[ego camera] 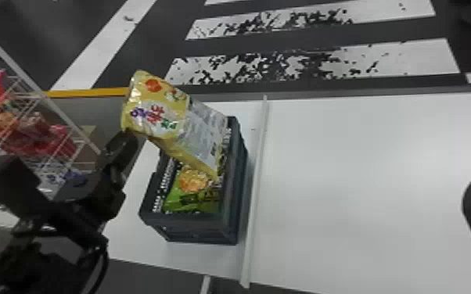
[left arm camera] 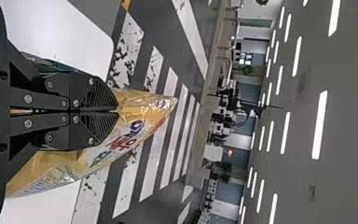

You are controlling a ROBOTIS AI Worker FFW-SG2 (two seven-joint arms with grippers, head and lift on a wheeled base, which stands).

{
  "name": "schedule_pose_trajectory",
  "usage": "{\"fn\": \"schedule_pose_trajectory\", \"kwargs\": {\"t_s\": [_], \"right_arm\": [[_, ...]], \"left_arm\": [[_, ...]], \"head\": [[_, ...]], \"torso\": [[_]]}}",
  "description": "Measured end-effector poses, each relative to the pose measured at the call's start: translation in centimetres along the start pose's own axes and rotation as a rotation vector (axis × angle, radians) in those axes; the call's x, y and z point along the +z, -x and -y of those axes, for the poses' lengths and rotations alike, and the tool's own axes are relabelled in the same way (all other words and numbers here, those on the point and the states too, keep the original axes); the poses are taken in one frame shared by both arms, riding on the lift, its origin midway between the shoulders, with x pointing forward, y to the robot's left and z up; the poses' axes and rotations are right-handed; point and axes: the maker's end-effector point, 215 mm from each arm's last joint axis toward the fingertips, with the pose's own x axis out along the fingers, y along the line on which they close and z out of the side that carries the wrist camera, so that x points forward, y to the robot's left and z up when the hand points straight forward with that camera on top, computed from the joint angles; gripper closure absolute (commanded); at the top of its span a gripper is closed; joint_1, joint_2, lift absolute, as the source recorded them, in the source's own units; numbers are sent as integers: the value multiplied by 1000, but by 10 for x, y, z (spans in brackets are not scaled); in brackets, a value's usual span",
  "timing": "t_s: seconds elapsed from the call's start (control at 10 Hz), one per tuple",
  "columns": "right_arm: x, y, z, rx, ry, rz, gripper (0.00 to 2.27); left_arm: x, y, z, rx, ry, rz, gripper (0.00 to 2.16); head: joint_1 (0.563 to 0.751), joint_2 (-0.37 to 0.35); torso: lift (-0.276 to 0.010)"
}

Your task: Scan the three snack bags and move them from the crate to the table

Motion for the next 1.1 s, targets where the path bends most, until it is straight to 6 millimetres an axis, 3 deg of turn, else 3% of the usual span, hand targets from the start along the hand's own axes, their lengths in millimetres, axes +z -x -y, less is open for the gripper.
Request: {"fn": "schedule_pose_trajectory", "kwargs": {"t_s": [0.2,0.3,0.6,0.8,1.1], "right_arm": [[4,-2,0,-2,0,9,113],[5,-3,0,-3,1,11,113],[6,-5,4,-13,4,12,113],[10,-5,8,-20,11,17,113],[14,-5,11,-27,16,26,113]], "left_arm": [[24,2,16,-37,-5,51,2054],[27,1,35,-89,27,61,2054],[10,-4,108,-251,120,26,2054],[-37,-7,176,-407,193,-90,2054],[-118,-4,254,-553,236,-252,2054]], "head": [[695,260],[695,231],[695,116],[695,-11],[695,-152]], "torso": [[-62],[-62],[-62],[-62],[-62]]}}
